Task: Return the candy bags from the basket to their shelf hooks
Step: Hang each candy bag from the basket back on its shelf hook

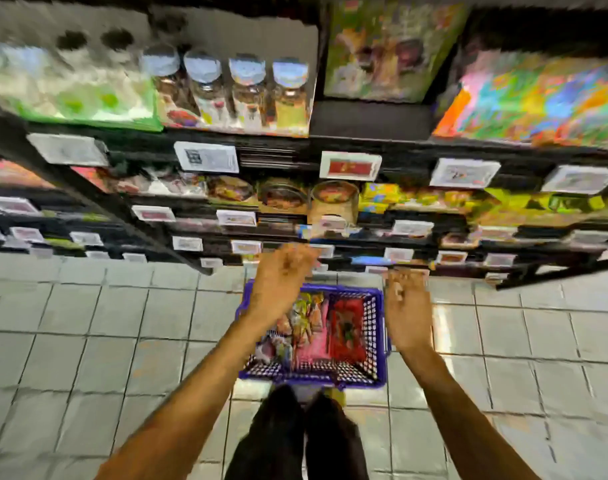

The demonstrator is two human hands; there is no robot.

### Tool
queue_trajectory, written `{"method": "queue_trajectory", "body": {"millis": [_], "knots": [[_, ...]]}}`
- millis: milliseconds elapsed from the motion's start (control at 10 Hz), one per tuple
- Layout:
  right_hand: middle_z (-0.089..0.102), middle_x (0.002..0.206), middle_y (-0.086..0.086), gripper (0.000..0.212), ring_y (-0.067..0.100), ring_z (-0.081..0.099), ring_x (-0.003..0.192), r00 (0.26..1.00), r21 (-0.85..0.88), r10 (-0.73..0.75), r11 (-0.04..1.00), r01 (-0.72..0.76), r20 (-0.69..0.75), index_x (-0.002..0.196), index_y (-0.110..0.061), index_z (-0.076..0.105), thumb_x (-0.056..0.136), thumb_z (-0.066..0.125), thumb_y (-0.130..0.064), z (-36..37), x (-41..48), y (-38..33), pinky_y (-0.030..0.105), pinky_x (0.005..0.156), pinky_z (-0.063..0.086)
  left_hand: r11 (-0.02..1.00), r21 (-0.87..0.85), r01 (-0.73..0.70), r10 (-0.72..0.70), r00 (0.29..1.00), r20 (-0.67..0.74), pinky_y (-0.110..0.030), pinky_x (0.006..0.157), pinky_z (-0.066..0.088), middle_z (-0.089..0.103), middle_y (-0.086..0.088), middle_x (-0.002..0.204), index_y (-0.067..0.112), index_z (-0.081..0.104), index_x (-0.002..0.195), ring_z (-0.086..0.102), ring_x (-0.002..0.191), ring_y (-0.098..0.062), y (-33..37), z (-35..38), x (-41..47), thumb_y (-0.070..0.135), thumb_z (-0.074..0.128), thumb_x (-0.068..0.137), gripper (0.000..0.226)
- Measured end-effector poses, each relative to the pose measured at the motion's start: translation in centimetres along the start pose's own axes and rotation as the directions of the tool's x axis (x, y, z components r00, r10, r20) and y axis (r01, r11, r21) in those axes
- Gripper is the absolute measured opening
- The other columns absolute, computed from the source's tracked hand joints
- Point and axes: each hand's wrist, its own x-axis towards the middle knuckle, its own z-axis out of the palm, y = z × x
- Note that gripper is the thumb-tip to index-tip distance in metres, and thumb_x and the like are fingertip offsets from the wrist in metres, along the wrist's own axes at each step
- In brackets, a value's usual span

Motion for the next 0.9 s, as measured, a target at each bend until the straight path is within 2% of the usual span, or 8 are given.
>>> {"method": "queue_trajectory", "body": {"millis": [100,200,300,500,600,700,800,900], "knots": [[0.072,0.091,0.021,0.016,0.036,0.068,0.085,0.961,0.039,0.216,0.973,-0.225,0.172,0.09,0.0,0.073,0.088,0.06,-0.009,5.8,-1.9,5.9,0.04,0.077,0.054,0.946,0.073,0.315,-0.316,0.949,0.003,-0.01,0.061,0.043,0.06,-0.011,0.077,-0.017,0.061,0.09,0.056,0.071,-0.011,-11.8,0.9,-0.2,-0.018,0.048,0.091,0.013],[0.072,0.091,0.024,0.018,0.04,0.068,0.085,0.897,-0.1,0.358,0.934,-0.344,0.26,0.093,-0.001,0.074,0.09,0.061,-0.014,10.8,-2.8,11.9,0.04,0.07,0.049,0.82,0.071,0.568,-0.571,0.821,0.022,-0.009,0.059,0.049,0.065,0.01,0.063,-0.003,0.058,0.084,0.062,0.06,-0.002,-21.7,2.2,-0.4,0.009,0.055,0.097,0.017],[0.072,0.102,0.018,0.019,0.034,0.067,0.094,0.812,-0.201,0.494,0.869,-0.452,0.31,0.103,-0.007,0.072,0.093,0.056,-0.01,15.5,-2.7,18.8,0.028,0.066,0.038,0.701,0.209,0.682,-0.698,0.716,0.005,-0.03,0.072,0.054,0.071,-0.013,0.089,0.008,0.069,0.088,0.069,0.078,-0.019,-32.0,4.1,0.0,0.036,0.066,0.09,0.028],[0.072,0.093,0.017,0.028,0.035,0.066,0.081,0.743,-0.341,0.573,0.814,-0.47,0.347,0.115,-0.009,0.064,0.088,0.057,-0.008,22.3,-1.3,31.0,0.029,0.057,0.037,0.653,0.258,0.712,-0.745,0.666,0.048,-0.047,0.093,0.052,0.068,-0.021,0.111,0.0,0.069,0.106,0.065,0.105,-0.034,-41.9,9.4,2.5,0.021,0.057,0.089,0.029],[0.069,0.089,0.012,0.026,0.03,0.064,0.074,0.763,-0.347,0.578,0.806,-0.479,0.288,0.109,-0.011,0.059,0.085,0.06,-0.022,25.1,0.1,34.7,0.025,0.05,0.038,0.686,0.257,0.68,-0.719,0.688,0.097,-0.039,0.083,0.053,0.07,-0.018,0.092,0.004,0.073,0.083,0.064,0.091,-0.026,-45.2,13.1,4.6,0.024,0.062,0.077,0.023],[0.066,0.093,0.008,0.056,0.027,0.065,0.079,0.694,-0.311,0.664,0.746,-0.588,0.28,0.109,-0.011,0.052,0.071,0.063,-0.053,27.7,1.8,37.0,0.036,0.066,0.054,0.684,0.298,0.665,-0.725,0.666,0.178,-0.042,0.085,0.056,0.071,-0.019,0.092,-0.004,0.071,0.091,0.068,0.088,-0.029,-48.6,16.5,6.5,0.011,0.064,0.086,0.017],[0.062,0.116,0.015,0.072,0.033,0.062,0.104,0.677,-0.469,0.703,0.684,-0.559,0.217,0.13,-0.002,0.041,0.079,0.073,-0.042,29.6,2.6,38.7,0.04,0.086,0.052,0.686,0.392,0.613,-0.714,0.671,0.201,-0.044,0.087,0.056,0.071,-0.02,0.098,0.004,0.066,0.09,0.07,0.092,-0.031,-50.5,18.5,7.7,0.014,0.058,0.09,0.013],[0.058,0.121,0.017,0.057,0.031,0.059,0.105,0.719,-0.562,0.667,0.677,-0.476,0.194,0.125,-0.007,0.048,0.083,0.068,-0.04,30.1,2.7,38.6,0.036,0.082,0.049,0.689,0.443,0.573,-0.708,0.664,0.242,-0.037,0.087,0.056,0.07,-0.011,0.097,0.007,0.063,0.103,0.069,0.088,-0.024,-51.1,19.1,8.2,0.017,0.054,0.094,0.016]]}}
